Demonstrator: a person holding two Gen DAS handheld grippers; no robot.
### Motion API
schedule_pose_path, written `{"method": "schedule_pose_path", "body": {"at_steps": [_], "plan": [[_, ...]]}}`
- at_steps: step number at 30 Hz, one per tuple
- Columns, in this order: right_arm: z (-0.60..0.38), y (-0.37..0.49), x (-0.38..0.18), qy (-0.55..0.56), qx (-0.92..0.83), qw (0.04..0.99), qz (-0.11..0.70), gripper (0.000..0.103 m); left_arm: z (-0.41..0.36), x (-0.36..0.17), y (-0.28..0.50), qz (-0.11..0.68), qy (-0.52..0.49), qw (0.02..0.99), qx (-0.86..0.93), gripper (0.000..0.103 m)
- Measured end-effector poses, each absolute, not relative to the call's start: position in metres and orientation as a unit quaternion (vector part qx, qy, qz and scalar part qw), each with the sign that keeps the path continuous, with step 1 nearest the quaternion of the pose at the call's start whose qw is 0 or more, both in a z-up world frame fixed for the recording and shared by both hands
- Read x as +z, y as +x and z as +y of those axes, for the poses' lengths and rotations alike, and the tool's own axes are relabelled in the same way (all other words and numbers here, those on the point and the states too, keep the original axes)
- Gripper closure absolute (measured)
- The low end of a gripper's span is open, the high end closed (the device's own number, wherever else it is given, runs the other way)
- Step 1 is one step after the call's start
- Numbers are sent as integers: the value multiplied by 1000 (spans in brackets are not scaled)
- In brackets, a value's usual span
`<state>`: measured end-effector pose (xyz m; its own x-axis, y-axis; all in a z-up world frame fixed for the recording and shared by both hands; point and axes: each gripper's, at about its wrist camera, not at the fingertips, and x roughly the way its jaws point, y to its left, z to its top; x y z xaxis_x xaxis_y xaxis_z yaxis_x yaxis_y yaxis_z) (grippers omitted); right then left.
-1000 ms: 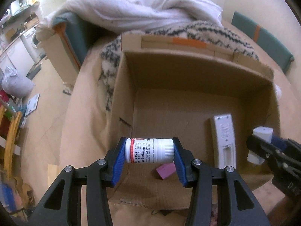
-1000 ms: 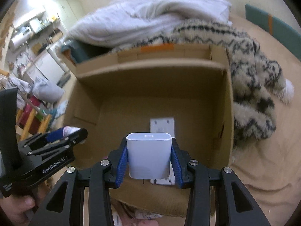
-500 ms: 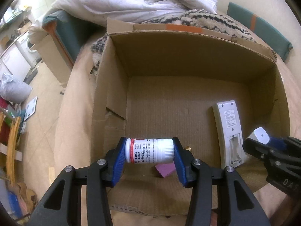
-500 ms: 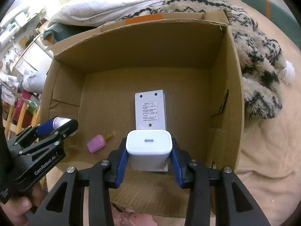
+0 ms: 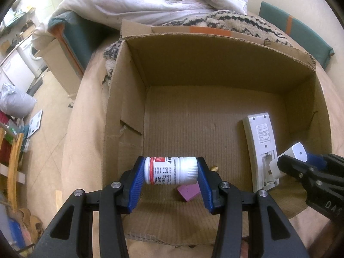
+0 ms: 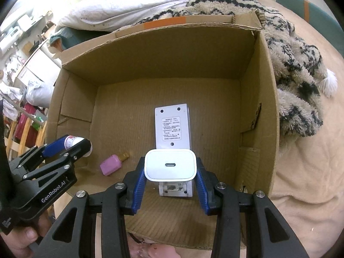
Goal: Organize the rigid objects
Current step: 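Carry the pill bottle and charger into the box and open both grippers, then lift both open grippers out of the box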
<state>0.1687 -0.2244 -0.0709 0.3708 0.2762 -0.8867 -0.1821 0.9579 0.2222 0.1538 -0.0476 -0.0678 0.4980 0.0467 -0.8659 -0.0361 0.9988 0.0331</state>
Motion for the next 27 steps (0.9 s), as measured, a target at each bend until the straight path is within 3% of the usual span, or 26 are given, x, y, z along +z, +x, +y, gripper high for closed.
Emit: {"method": "schedule_pose_path", "body": {"at_steps": [5,10,12,14,18,20,21,27], "plan": [[-225,168,-68,49,141,827,541,59,-49,-69,153,503,14,864,26,59],[-230,167,-60,62,144,835,527,59,-46,-67,153,504,5,863,26,52],[-232,167,-54,76,149,839,517,54,-45,-65,152,504,-5,864,19,46],[-234,166,-48,85,152,845,505,39,-44,-62,151,503,-11,864,18,45],[-234,162,-39,96,166,848,495,24,-44,-55,144,495,-9,869,16,43],[-233,159,-35,96,167,852,487,4,-44,-50,141,488,-3,872,18,43],[-232,157,-32,94,169,854,483,0,-44,-47,139,482,2,876,22,42],[-235,144,-18,81,164,871,457,0,-38,-27,133,466,7,885,25,40]]}}
